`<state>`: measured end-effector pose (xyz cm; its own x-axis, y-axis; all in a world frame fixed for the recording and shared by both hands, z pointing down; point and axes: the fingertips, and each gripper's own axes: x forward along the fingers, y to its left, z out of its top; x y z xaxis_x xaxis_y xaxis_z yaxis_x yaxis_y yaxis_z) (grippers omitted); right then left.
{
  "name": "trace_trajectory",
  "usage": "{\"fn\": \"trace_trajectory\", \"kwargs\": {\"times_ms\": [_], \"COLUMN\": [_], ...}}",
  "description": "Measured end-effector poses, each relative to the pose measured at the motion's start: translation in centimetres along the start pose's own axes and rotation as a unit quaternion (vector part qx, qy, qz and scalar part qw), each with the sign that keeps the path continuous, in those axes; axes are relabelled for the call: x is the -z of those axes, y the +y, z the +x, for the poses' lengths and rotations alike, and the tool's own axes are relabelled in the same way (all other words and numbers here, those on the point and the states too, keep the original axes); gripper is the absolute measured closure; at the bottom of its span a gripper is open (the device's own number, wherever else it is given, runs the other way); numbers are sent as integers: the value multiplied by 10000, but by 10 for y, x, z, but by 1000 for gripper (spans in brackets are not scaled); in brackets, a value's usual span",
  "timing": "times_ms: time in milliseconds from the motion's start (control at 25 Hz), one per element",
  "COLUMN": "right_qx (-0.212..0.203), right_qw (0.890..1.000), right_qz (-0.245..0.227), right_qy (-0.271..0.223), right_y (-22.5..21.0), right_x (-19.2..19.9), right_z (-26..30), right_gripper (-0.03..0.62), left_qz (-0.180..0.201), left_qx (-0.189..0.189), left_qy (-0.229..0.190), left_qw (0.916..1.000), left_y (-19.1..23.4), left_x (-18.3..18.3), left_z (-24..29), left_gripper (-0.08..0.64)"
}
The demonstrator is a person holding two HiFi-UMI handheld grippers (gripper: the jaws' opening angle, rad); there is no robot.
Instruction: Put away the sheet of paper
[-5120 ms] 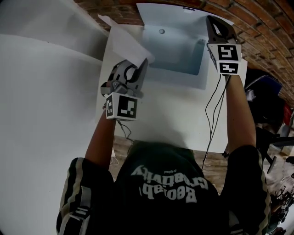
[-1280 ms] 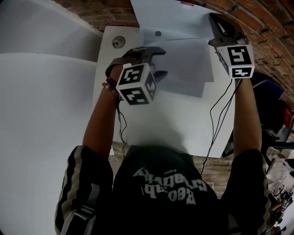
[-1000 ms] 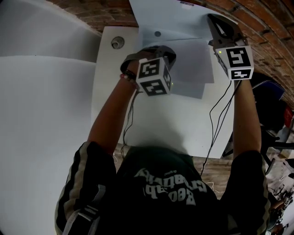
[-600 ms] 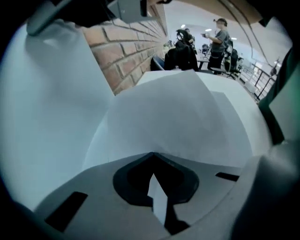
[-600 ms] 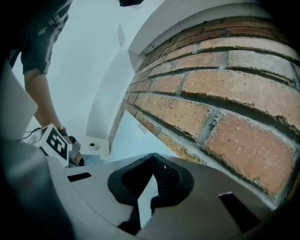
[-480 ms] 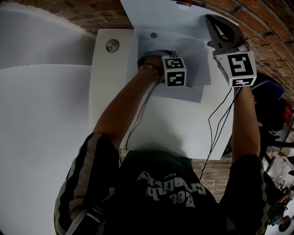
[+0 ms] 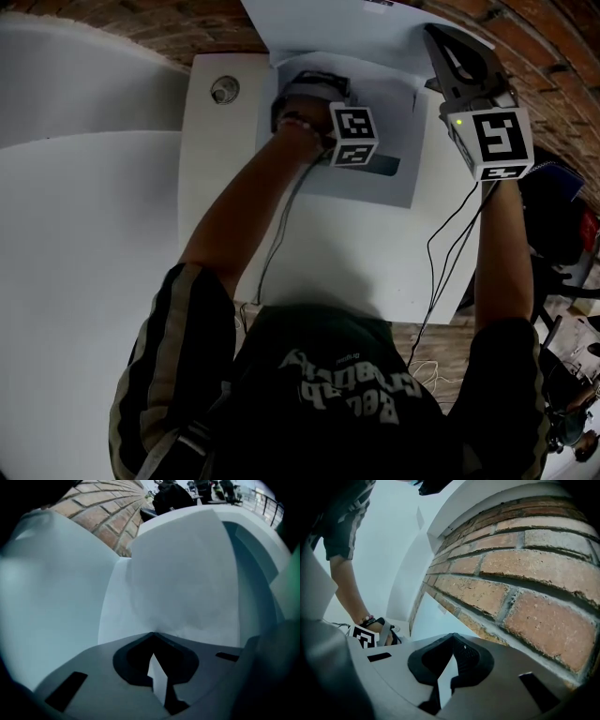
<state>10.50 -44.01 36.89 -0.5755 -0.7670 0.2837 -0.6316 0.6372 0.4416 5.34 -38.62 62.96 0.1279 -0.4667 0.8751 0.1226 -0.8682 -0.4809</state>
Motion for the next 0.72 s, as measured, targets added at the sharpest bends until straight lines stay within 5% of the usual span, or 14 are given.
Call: {"fn": "trace_trajectory", "kwargs": {"times_ms": [360,480,600,720], "right_qx": [-4,-3,-2,-4], "right_qw": [10000,10000,10000,10000], "right_qz": [3,13,17,42], "right_qy": [8,7,-9,-10], "right_y": [0,0,0,0], "right_x": [0,0,-1,1], "right_z": [0,0,0,0], "right_gripper": [598,598,598,598], "left_qz": [38,-573,-1578,-1872], "left_qx": [-441,-447,-236,109], "left_qy": [-65,-549,-1700,-2491], "left_qw": [9990,9958,9725,9502], "left_y": [4,16,29,26], "left_x": [1,-10,-42,-77], "left_z": [-3,-24,-60,-79], "left_gripper": [529,508,535,548]}}
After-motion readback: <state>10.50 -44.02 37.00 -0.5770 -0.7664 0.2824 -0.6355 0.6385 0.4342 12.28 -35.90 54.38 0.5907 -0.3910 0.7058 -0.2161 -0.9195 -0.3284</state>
